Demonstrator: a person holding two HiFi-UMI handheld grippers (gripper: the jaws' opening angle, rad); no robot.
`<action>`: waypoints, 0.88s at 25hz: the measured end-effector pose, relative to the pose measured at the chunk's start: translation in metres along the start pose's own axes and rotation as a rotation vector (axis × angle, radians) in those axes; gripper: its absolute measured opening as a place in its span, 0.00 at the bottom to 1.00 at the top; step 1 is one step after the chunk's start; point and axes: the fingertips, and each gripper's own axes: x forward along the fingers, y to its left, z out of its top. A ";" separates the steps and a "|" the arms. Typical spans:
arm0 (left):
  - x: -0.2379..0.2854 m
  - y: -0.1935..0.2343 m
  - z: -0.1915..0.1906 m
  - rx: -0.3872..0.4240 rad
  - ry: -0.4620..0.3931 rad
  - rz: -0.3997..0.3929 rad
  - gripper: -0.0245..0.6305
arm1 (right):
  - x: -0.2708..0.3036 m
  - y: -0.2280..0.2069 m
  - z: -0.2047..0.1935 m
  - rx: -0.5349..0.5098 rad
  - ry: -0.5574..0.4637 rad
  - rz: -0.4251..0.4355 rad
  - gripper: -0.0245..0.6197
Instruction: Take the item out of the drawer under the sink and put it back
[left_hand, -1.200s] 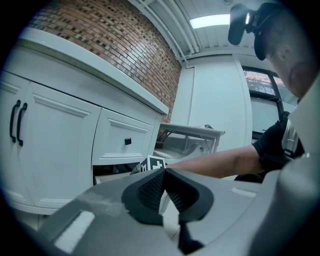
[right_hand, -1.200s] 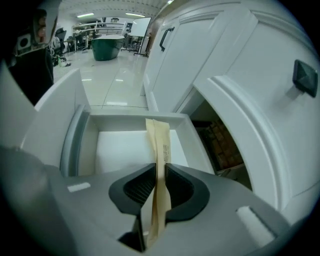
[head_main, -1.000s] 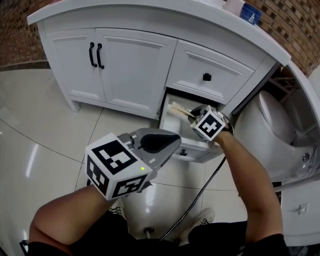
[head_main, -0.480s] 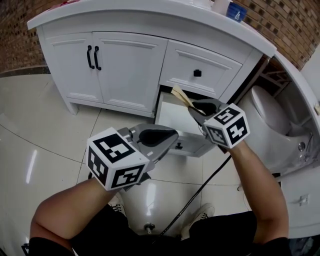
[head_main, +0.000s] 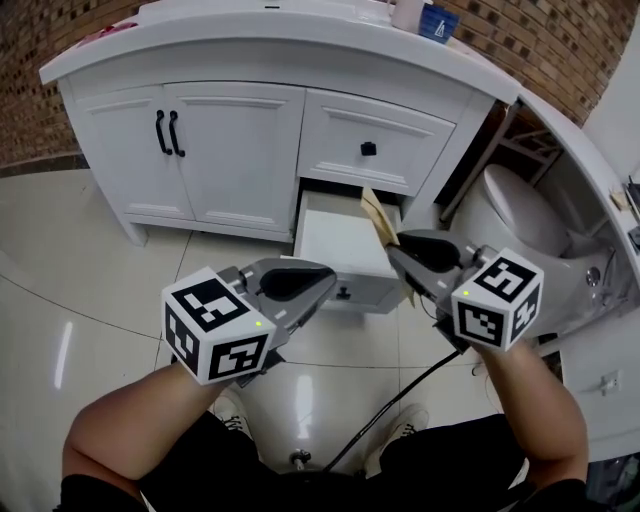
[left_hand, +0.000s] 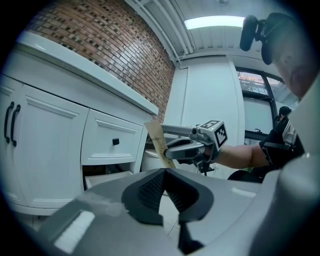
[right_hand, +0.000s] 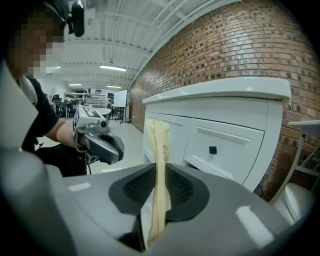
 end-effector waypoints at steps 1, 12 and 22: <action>0.000 -0.001 0.000 0.006 0.000 0.000 0.05 | -0.007 0.004 0.002 0.005 -0.019 -0.001 0.14; -0.001 0.005 -0.001 0.019 0.007 0.026 0.05 | -0.034 0.009 -0.015 0.173 -0.127 0.012 0.14; -0.002 0.009 0.001 0.001 -0.006 0.038 0.05 | -0.028 0.021 -0.044 0.243 -0.079 0.048 0.14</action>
